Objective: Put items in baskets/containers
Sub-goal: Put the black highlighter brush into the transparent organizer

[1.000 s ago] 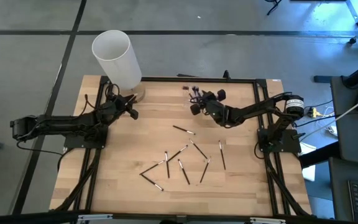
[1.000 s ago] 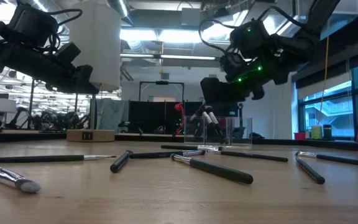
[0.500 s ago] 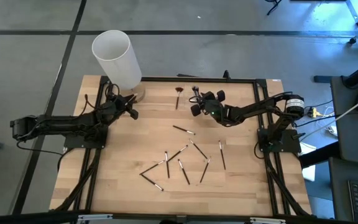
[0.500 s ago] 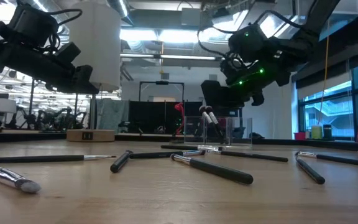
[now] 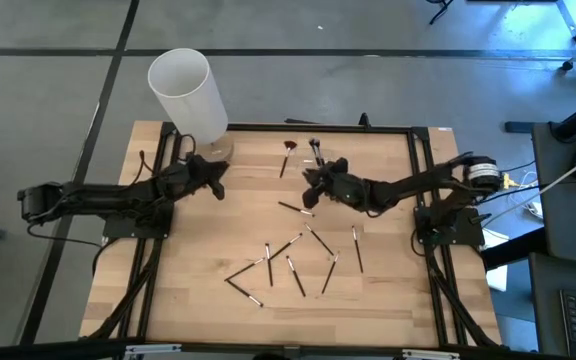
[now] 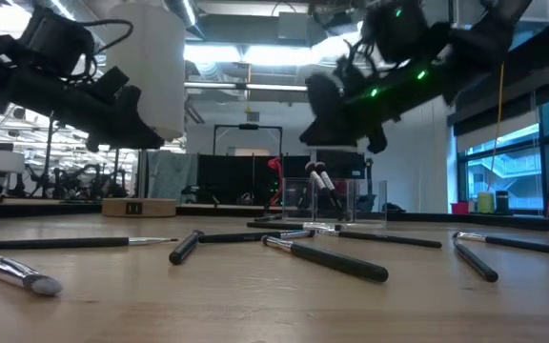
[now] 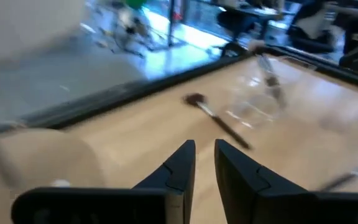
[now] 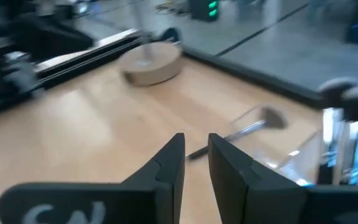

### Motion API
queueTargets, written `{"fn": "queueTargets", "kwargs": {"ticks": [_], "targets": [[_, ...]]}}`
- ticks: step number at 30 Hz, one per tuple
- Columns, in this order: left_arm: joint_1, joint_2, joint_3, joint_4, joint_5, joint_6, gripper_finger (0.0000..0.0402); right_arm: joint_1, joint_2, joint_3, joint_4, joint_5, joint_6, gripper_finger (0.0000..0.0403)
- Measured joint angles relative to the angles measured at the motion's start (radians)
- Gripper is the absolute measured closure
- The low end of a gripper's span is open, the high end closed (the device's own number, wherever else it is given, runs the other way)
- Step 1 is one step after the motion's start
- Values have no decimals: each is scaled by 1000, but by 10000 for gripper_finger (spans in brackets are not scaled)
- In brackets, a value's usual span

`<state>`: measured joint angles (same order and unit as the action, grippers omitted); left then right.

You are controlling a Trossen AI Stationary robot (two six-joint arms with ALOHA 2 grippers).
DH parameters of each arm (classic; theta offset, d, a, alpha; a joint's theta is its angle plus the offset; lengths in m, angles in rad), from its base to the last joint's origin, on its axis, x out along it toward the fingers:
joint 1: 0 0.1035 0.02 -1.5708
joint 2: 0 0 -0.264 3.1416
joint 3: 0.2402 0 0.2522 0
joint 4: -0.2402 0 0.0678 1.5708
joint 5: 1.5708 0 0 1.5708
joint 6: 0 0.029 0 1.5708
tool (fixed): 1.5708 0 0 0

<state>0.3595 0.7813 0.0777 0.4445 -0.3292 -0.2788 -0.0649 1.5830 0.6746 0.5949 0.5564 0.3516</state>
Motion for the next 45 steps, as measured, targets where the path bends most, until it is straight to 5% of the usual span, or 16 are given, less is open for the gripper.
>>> {"fn": "queueTargets", "kwargs": {"ticks": [4, 13, 23, 26, 34, 45], "targets": [[-52, 114, 63, 4, 53, -46, 345, 50, -135, 0, -188, -70, 43, 333], [-227, 520, 292, 2, -199, -74, 345, 113, -478, 0, -590, -106, 83, 333], [-171, 822, 643, -122, -223, -47, 345, 115, -670, 0, -841, -99, 138, 333], [-111, 895, 773, -277, -171, -40, 345, 125, -699, 0, -908, -96, 154, 333], [44, 1022, 1003, -563, 176, -14, 314, 166, -732, 0, -1045, -21, 195, 333], [108, 1142, 1012, -499, 235, 99, 268, 203, -734, 0, -1059, 0, 198, 333]]}}
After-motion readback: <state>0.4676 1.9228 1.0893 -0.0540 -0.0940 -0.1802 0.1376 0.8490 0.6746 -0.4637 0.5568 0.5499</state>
